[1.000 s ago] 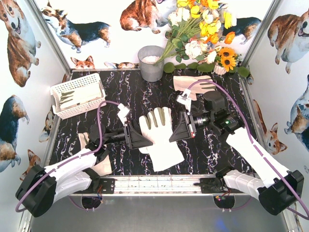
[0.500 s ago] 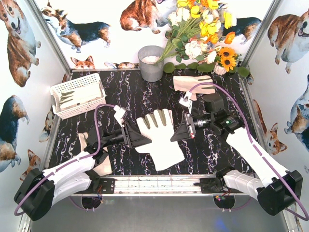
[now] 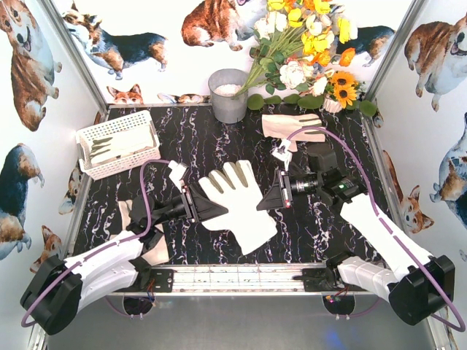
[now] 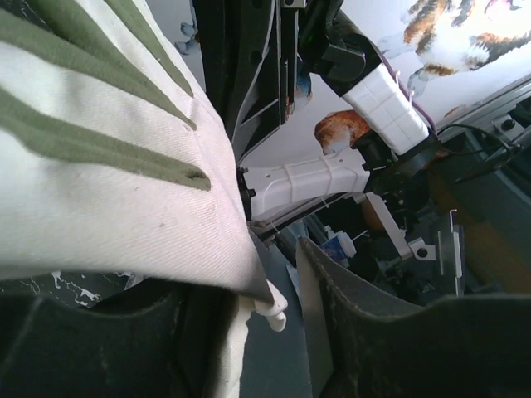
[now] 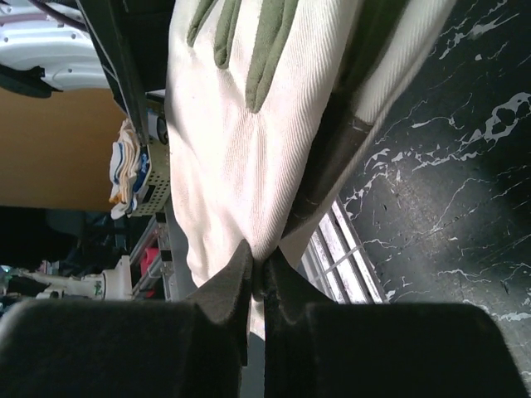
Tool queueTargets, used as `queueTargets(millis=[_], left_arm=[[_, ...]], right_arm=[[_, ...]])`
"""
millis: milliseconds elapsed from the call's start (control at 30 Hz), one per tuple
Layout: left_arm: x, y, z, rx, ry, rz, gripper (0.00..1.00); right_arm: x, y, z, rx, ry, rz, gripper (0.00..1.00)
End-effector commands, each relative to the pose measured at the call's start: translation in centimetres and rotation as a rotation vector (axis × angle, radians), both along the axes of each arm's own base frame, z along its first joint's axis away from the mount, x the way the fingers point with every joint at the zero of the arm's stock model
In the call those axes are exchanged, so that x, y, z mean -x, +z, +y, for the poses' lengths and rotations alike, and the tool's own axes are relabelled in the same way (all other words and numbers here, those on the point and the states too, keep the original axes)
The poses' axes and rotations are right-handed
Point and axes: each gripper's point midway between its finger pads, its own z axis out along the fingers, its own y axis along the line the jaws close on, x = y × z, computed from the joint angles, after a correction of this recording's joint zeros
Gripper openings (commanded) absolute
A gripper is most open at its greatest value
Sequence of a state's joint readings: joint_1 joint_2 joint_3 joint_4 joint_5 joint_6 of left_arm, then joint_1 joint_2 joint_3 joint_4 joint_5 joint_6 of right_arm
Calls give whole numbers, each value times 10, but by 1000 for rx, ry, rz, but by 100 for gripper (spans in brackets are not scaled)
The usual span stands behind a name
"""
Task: Put the gloves into the storage basket
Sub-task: Place the glove at the center of the board.
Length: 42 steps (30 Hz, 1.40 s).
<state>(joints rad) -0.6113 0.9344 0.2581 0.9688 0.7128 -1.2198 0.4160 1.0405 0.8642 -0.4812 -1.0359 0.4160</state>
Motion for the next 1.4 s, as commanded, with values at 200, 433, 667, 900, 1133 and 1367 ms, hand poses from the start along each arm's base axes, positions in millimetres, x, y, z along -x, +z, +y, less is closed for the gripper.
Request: queueTargets(millis=[200, 433, 667, 900, 1133, 1367], left_arm=[[-16, -14, 5, -50, 124, 21, 11], [-31, -40, 10, -183, 220, 72, 0], [-33, -46, 17, -238, 259, 74, 0], [-47, -76, 24, -377, 336, 138, 0], [-63, -136, 29, -594, 375, 239, 0], [-72, -182, 30, -727, 370, 275, 0]], right_arm=[[-9, 20, 4, -79, -14, -89, 0], [-8, 21, 4, -94, -10, -95, 0], [-16, 15, 4, -73, -58, -101, 0], [-38, -14, 0, 48, -193, -73, 0], [-55, -100, 3, 290, -272, 120, 0], [-64, -145, 10, 288, -231, 161, 1]])
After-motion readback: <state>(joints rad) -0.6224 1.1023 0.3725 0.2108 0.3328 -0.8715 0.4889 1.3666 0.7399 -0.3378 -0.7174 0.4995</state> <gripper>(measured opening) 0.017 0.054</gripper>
